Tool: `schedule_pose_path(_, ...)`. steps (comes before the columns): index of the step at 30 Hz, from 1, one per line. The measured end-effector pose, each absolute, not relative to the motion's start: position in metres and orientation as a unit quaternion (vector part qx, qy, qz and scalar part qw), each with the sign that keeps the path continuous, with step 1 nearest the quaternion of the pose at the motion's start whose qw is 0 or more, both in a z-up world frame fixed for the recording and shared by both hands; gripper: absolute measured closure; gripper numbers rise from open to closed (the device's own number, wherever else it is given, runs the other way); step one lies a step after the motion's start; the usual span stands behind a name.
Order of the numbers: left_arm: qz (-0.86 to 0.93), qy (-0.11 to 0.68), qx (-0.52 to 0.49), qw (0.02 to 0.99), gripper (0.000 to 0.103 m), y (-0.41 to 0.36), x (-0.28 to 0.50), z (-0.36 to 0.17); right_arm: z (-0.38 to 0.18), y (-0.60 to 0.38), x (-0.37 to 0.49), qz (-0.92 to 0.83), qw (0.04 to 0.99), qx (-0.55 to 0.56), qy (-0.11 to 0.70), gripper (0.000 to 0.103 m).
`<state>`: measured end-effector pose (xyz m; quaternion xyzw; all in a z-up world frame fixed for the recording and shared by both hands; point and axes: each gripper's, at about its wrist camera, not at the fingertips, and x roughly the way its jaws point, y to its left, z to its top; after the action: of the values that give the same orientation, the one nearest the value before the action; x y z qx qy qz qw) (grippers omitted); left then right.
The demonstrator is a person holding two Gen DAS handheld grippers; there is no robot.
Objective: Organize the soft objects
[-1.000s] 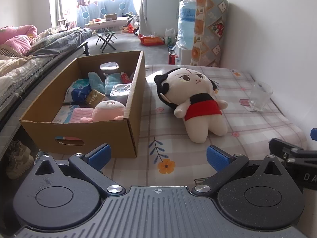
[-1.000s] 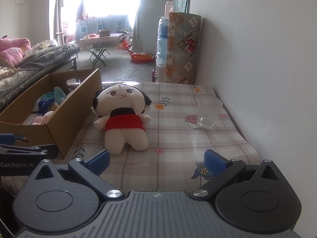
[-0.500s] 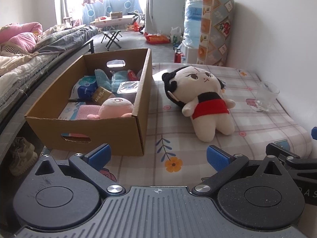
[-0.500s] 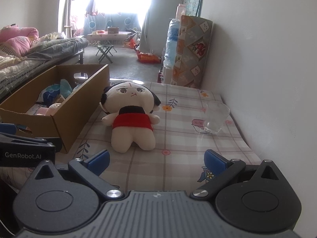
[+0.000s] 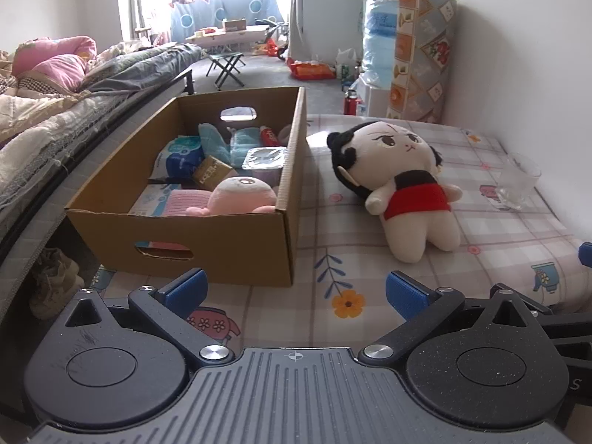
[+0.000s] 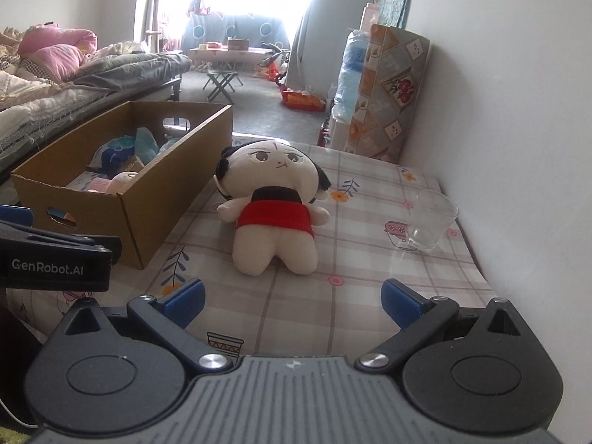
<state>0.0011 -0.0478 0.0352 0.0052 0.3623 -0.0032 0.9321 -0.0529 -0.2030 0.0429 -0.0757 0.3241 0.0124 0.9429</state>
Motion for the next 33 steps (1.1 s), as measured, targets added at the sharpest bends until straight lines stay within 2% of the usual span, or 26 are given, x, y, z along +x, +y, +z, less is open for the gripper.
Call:
schedule_pose_path(21,-0.003,0.361,0.019,0.932,0.0,-0.048,-0.002,0.037,0.044,-0.203,-0.056,0.017,0.943,-0.075,0.323,0.0)
schedule_pose_path(33,-0.029,0.356,0.068,0.932,0.0,-0.055,-0.002,0.043,0.046,-0.217,-0.061,-0.001,0.944,-0.062,0.324,0.0)
